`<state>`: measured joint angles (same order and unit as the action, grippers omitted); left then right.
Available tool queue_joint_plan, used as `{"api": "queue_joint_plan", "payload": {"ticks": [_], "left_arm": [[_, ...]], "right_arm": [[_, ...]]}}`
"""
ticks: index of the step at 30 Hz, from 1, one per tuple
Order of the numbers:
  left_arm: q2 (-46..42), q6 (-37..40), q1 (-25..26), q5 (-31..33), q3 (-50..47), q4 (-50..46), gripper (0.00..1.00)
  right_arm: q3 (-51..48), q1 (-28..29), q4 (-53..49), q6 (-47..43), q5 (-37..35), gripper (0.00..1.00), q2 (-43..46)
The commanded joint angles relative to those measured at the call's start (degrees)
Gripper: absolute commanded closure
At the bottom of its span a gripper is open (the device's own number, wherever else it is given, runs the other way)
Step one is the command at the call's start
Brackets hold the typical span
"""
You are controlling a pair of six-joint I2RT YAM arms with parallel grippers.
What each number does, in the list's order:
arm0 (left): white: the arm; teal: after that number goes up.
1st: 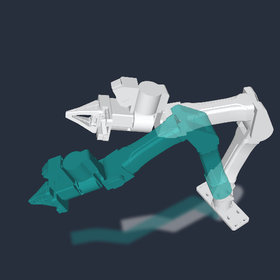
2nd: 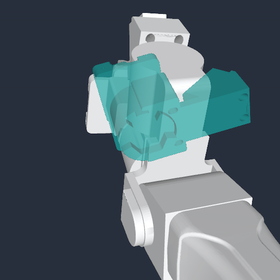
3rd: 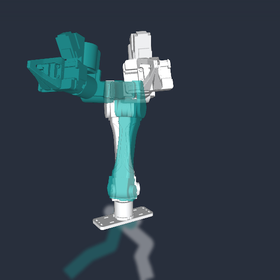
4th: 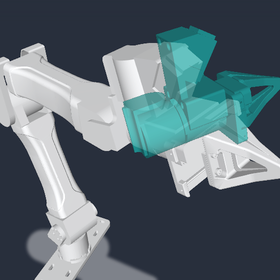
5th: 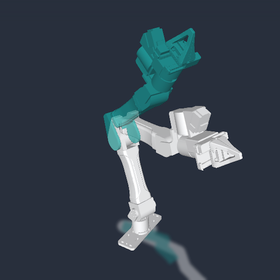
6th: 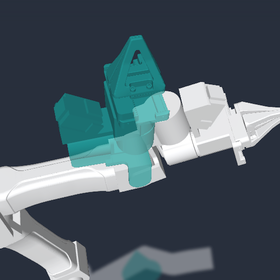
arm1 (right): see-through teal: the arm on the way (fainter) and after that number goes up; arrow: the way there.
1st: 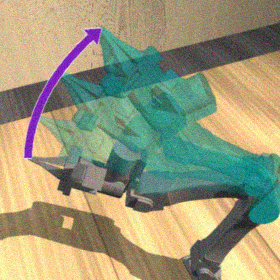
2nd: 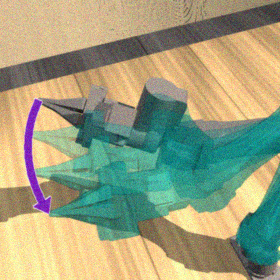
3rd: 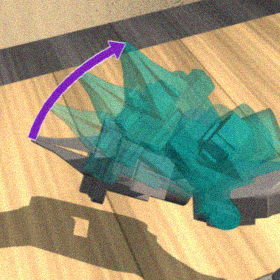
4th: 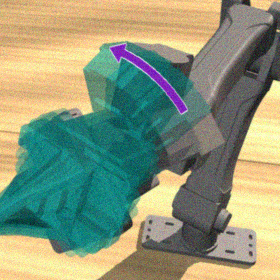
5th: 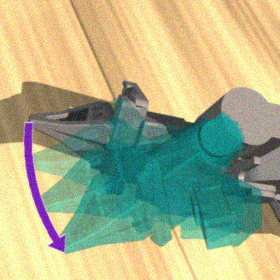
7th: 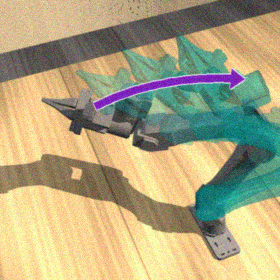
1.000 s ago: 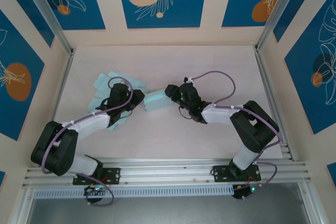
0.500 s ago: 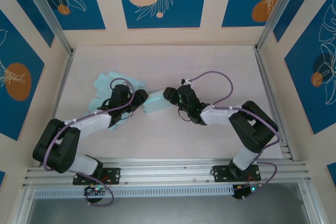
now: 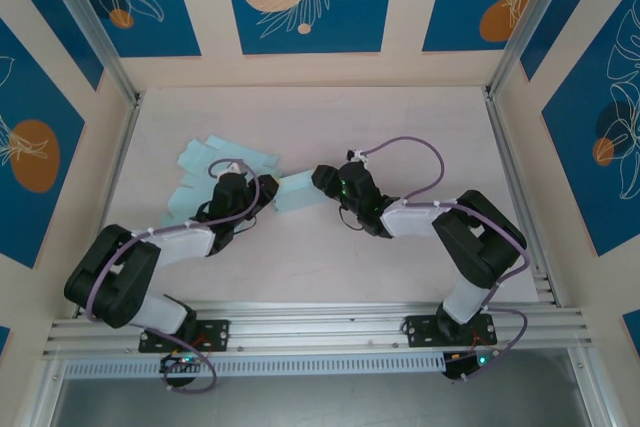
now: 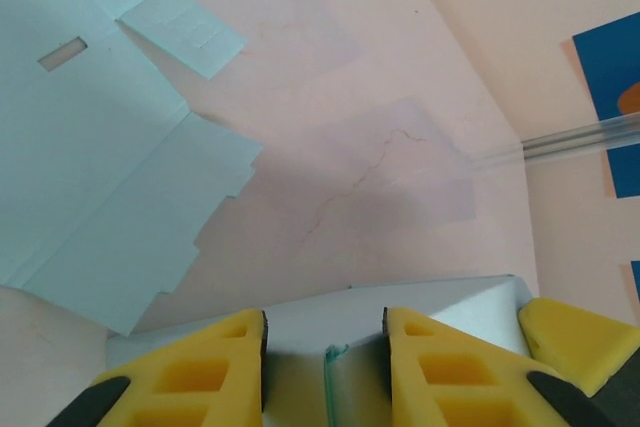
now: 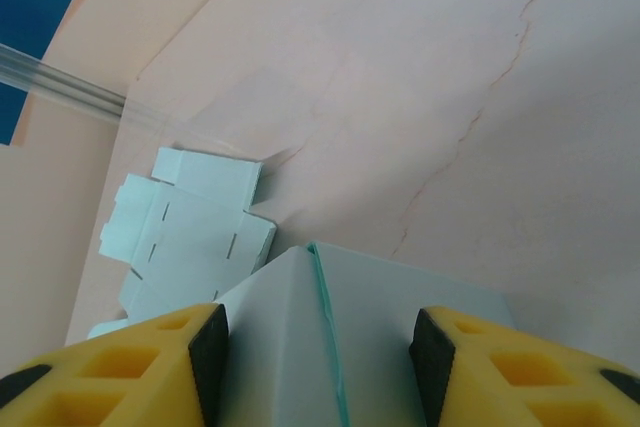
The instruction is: Fold the paper box
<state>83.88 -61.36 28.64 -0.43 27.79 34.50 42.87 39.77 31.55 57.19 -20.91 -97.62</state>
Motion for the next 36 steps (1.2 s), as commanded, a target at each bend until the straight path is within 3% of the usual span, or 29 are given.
{"api": "queue_joint_plan", "payload": {"ticks": [1,7,20,25,36], "left_arm": [[5.9,2.8,4.0,-7.1,-5.0,-14.9,0.96],[4.6,5.2,3.9,-6.8,-2.0,-19.7,0.96],[5.0,5.8,4.0,-4.4,1.3,-23.0,0.96],[5.8,5.6,4.0,-4.3,1.8,-22.8,0.97],[7.0,5.6,4.6,-4.2,2.6,-22.7,0.98]], "right_arm": [[-5.2,0.3,-16.2,-0.2,12.3,0.47,-5.4],[1.2,-3.1,-25.6,-4.2,21.0,0.33,-0.4],[12.4,-12.0,-41.0,-10.0,29.7,0.20,6.2],[11.0,-14.9,-42.2,-11.7,32.1,0.10,9.5],[4.5,-18.2,-47.3,-13.5,34.7,0.07,18.9]]}}
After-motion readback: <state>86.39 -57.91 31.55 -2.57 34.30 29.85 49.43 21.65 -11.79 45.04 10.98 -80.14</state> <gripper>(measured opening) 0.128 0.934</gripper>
